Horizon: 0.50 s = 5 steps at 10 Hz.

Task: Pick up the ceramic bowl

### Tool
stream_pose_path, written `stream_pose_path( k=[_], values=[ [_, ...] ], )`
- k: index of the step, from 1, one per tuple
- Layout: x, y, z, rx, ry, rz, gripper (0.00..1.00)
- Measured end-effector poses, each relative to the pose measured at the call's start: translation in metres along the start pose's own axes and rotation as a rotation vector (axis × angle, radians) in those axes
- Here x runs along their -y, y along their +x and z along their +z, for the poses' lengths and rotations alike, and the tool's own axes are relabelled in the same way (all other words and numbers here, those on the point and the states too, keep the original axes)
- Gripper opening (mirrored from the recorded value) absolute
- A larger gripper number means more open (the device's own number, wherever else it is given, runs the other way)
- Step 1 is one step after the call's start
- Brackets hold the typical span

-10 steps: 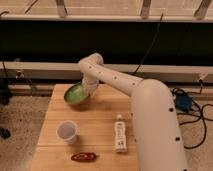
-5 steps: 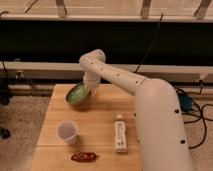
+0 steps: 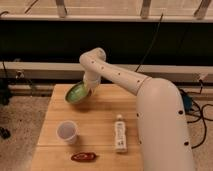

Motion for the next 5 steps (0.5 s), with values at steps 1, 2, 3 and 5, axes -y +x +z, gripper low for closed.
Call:
stream_pose_path(
  k=[1, 2, 3, 5],
  values=[
    [-0.0003, -0.0005, -0.0014, -0.002, 0.001, -0.002, 0.00],
    [-0.0005, -0.0010, -0.0030, -0.004, 0.002, -0.004, 0.00],
    [-0.0006, -0.0011, -0.0045, -0.006, 0.004, -0.005, 0.00],
    [-0.0012, -0.0014, -0.0090, -0.011, 0.005, -0.007, 0.00]
  ],
)
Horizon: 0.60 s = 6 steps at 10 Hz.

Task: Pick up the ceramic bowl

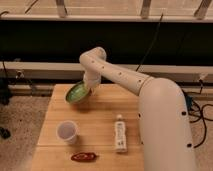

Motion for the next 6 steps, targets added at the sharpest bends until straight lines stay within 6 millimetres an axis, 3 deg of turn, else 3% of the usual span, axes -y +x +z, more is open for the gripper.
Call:
stream_pose_path(
  k=[6],
  values=[
    [-0.0001, -0.0014, -0.0074, -0.008, 0.004, -0.005, 0.00]
  ],
)
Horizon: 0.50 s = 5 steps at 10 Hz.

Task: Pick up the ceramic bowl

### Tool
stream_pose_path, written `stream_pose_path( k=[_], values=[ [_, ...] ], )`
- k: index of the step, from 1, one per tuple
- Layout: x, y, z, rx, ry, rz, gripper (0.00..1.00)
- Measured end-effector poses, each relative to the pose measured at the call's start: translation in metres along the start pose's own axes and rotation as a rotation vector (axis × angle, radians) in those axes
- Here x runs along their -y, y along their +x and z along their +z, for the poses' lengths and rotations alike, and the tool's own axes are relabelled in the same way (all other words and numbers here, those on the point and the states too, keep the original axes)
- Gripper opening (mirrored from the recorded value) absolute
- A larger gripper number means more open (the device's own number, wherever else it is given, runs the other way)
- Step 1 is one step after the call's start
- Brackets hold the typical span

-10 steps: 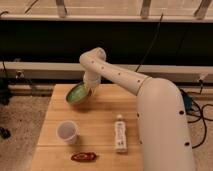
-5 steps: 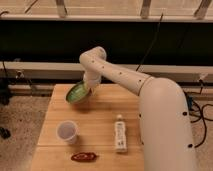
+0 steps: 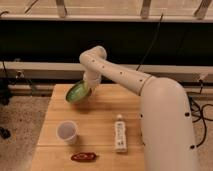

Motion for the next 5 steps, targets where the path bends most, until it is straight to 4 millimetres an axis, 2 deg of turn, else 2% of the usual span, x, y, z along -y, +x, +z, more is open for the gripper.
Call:
stream_pose_path(
  k=[5],
  values=[
    [0.0002, -0.0005, -0.0054, -0.006, 0.002, -0.002, 0.00]
  ],
)
